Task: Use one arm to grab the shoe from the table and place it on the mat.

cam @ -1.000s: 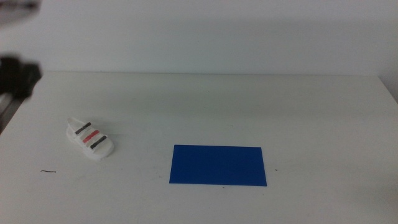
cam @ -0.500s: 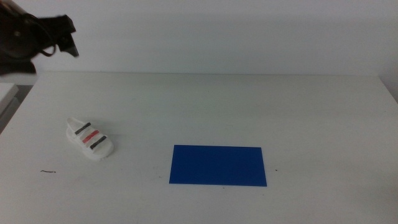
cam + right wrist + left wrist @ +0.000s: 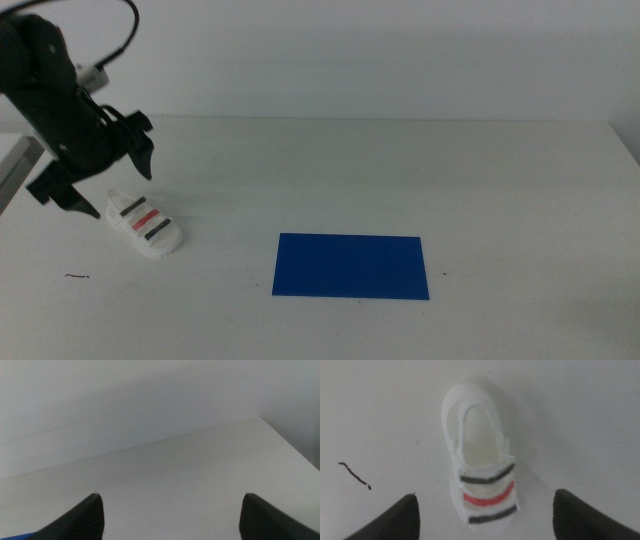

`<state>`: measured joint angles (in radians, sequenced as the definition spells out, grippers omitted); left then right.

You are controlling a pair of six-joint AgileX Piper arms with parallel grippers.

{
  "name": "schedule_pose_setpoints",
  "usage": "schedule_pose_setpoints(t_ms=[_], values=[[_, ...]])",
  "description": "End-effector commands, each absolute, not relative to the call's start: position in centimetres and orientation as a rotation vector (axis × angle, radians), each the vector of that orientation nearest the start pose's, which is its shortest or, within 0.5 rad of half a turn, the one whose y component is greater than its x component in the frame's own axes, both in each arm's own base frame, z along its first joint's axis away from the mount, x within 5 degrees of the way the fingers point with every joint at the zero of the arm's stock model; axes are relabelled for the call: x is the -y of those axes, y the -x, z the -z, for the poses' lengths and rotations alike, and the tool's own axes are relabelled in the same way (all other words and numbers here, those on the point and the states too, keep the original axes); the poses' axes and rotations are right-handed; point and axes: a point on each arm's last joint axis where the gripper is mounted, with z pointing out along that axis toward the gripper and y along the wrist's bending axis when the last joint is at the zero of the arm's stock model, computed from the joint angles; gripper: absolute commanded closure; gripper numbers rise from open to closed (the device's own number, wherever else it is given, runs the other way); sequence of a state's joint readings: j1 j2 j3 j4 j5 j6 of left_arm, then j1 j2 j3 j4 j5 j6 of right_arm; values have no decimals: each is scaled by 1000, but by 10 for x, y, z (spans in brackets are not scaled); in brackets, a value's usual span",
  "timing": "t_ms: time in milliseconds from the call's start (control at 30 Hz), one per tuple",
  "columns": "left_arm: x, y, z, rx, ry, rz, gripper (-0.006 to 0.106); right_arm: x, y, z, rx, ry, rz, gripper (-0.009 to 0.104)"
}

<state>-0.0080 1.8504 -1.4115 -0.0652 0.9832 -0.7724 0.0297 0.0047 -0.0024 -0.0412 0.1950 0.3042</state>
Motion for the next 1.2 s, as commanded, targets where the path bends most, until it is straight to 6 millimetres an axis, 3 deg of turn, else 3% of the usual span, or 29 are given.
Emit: schedule_pose_setpoints(t_ms=[0, 367, 600, 700, 900, 1000, 1067, 1167], values=[[10, -383, -221, -2715, 1194, 224, 14, -1, -56, -196, -1663, -192, -207, 16], [12, -400, -181, -2714, 1242, 239, 25, -1, -56, -196, -1663, -192, -207, 16], [11, -403, -168, -2719, 1245, 229, 29, -1, -56, -196, -1663, -192, -207, 16], [10, -404, -167, -2724, 1221, 204, 40, -1, -56, -196, -1663, -192, -207, 16], [15, -399, -174, -2777, 1233, 187, 74, -1, -56, -196, -1663, -192, -207, 16], [38, -402, -194, -2826, 1151, 163, 92, -1, -56, -196, -1663, -192, -207, 16], [65, -404, -213, -2832, 1071, 110, 100, -1, -56, -196, -1663, -192, -207, 16], [115, -402, -238, -2819, 976, 71, 102, -1, -56, -196, -1663, -192, -207, 16]])
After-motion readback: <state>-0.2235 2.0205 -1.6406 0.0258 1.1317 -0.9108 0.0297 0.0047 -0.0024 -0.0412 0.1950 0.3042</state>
